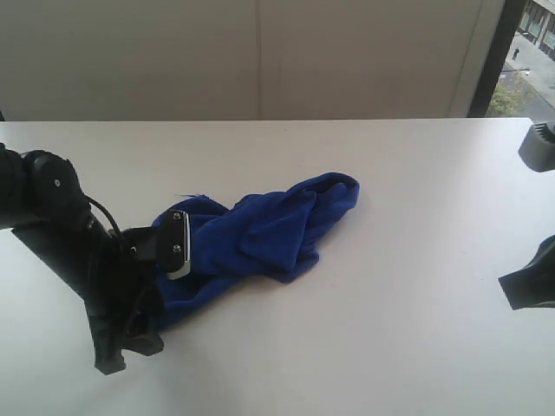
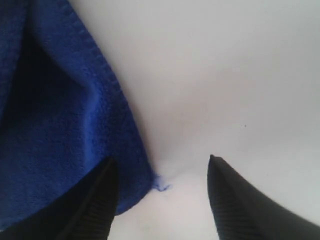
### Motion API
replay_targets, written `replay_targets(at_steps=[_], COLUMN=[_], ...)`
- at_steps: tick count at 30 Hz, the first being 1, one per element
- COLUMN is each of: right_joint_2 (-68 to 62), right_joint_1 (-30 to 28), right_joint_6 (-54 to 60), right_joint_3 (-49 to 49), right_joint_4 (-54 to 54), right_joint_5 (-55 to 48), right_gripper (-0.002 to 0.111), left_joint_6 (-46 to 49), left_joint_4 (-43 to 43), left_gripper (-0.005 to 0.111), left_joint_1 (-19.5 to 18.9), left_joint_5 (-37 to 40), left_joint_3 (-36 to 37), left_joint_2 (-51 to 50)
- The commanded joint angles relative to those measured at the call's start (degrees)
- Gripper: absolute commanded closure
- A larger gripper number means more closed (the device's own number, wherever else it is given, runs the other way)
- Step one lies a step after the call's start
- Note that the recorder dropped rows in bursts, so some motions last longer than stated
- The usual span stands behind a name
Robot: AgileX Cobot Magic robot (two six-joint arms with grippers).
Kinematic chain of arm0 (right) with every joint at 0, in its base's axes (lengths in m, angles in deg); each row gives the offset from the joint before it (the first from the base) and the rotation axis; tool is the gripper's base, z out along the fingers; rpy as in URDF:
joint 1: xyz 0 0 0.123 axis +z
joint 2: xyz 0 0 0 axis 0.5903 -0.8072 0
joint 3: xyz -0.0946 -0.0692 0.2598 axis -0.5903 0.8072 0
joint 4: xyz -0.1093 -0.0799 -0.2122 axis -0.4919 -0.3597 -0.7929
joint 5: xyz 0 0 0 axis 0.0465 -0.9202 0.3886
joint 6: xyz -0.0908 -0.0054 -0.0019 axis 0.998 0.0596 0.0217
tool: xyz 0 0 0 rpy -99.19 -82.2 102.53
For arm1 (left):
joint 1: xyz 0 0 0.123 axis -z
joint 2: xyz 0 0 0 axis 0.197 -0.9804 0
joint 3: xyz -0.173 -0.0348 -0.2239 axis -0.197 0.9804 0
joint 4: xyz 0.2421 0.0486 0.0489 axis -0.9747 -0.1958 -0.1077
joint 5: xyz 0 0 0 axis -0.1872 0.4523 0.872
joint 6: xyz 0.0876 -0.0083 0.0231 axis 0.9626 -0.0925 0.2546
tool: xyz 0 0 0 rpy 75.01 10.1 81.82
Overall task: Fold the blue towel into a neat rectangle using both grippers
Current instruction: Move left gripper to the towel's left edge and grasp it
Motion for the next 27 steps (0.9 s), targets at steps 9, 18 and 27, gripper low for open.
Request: replay_targets(at_steps=[9,18,27], right_joint_2=[0.24,0.24,0.24], right_joint_1=[0.0,0.0,0.0], right_joint_6=[0.72,5.02,29.24], right_joint_3=[-0.4,-0.4,-0.43], right_joint_4=[0.2,0.34,15.42], right_joint_5=[2.5,3.06,5.57], right_gripper=[0.108,0.108,0.108], left_joint_6=[1.92,1.41,1.41], left_joint_4=[0.49,-1.44,-3.83], left_gripper=[0.08,0.107,0.107], left_joint_1=[0.16,0.16,0.05], left_joint_5=[-3.13,-0.24,-4.19], left_joint_3=[-0.21,-0.21,-0.33], left_joint_2=[-4.5,1.36,15.95])
